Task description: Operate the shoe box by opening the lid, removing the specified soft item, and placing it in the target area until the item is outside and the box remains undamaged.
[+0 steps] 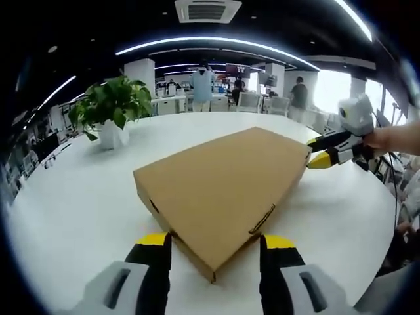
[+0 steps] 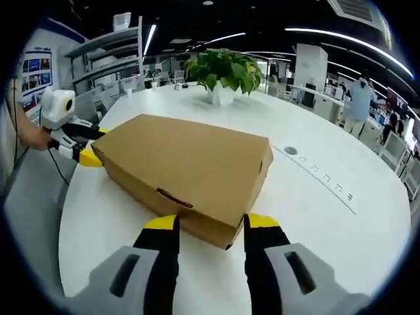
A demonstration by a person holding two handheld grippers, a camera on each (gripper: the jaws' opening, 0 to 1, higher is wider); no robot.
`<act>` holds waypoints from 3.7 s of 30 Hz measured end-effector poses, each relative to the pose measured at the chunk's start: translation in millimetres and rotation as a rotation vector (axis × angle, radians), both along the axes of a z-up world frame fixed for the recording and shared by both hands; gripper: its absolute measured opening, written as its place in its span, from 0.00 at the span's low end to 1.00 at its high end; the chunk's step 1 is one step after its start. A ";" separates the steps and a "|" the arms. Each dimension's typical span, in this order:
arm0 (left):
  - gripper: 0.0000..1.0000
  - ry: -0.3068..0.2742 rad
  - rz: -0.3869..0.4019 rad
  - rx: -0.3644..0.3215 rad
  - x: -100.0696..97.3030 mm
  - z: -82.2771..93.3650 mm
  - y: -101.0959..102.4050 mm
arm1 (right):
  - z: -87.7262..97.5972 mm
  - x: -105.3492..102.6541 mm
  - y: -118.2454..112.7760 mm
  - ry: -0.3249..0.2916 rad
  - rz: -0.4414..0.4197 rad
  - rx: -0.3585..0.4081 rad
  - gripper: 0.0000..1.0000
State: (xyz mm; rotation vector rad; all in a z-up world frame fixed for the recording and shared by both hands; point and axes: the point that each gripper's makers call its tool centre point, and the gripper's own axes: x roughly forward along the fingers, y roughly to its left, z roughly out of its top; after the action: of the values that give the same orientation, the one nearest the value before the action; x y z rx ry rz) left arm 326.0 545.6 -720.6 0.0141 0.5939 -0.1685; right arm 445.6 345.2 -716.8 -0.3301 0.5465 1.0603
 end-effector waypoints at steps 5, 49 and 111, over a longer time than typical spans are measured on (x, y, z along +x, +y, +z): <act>0.53 0.015 -0.012 0.005 -1.8 0.1 5.0 | 0.1 -6.1 3.8 0.005 -0.021 -0.001 0.35; 0.50 0.153 -0.172 0.039 -11.9 -0.7 74.0 | 0.9 -63.1 51.4 0.027 -0.224 -0.014 0.33; 0.51 0.285 -0.486 0.147 -49.5 0.9 151.5 | 2.2 -174.4 116.7 0.108 -0.303 0.039 0.23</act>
State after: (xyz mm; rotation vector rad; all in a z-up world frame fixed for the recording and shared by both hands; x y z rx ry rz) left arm 276.4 697.1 -719.6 0.2823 0.8803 -0.6055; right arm 271.3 461.9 -714.6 -0.1499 0.6490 0.7975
